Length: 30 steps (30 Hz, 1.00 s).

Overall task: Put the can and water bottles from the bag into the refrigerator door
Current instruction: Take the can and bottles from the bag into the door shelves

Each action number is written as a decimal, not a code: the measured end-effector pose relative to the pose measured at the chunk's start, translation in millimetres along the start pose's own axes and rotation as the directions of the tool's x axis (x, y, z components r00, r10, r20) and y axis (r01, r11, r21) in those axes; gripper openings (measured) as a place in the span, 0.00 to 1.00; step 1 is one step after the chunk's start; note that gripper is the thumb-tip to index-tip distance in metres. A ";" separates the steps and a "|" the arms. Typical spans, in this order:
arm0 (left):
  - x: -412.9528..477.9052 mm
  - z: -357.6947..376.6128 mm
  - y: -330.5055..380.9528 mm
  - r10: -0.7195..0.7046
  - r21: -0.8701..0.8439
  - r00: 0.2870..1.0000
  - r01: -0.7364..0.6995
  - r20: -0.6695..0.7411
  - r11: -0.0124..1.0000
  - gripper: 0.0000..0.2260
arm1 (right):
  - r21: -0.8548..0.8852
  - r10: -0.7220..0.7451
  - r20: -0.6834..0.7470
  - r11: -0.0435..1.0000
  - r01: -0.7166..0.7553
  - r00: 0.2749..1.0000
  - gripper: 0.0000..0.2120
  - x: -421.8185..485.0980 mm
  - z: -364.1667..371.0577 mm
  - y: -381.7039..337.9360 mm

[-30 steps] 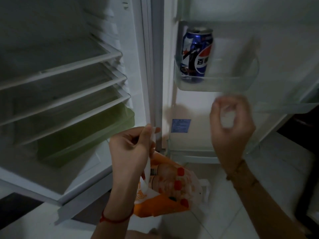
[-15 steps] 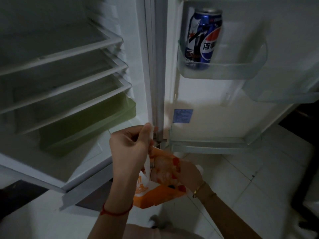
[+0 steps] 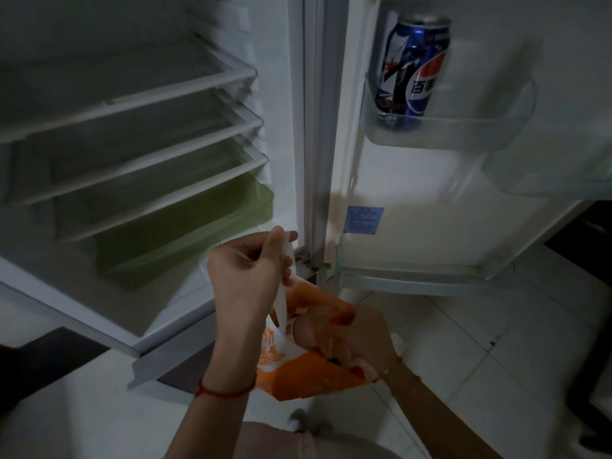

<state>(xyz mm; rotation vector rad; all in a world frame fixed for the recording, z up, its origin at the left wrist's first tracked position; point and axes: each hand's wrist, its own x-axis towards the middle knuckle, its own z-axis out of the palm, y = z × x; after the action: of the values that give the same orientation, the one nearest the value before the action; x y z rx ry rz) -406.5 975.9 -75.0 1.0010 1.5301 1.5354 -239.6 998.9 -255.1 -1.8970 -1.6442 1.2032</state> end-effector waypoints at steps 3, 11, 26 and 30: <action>0.4 1.6 -1.4 -0.015 -0.009 1.000 0.015 0.005 1.000 0.14 | -0.090 -0.056 -0.101 0.995 0.047 0.993 0.07 -24.5 -25.6 -32.0; 1.1 13.5 -12.6 -0.016 -0.001 0.999 0.016 0.046 1.000 0.16 | -0.356 -0.446 -0.622 0.893 0.274 0.644 0.12 -53.6 -89.8 -62.9; 6.1 27.2 -15.8 -0.115 0.050 0.990 0.111 0.081 0.993 0.12 | -0.478 -0.562 -0.638 0.825 0.302 0.526 0.14 51.4 -115.1 -49.1; 9.3 28.4 -19.1 -0.134 0.083 0.988 0.128 0.071 0.988 0.11 | -0.482 -0.534 -0.568 0.833 0.272 0.627 0.15 84.1 -105.5 -41.6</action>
<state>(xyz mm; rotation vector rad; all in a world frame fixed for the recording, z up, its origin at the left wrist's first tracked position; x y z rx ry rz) -385.3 996.8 -94.2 0.9714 1.5799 1.3406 -186.9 1115.0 -194.5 -1.6810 -1.7555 -0.0370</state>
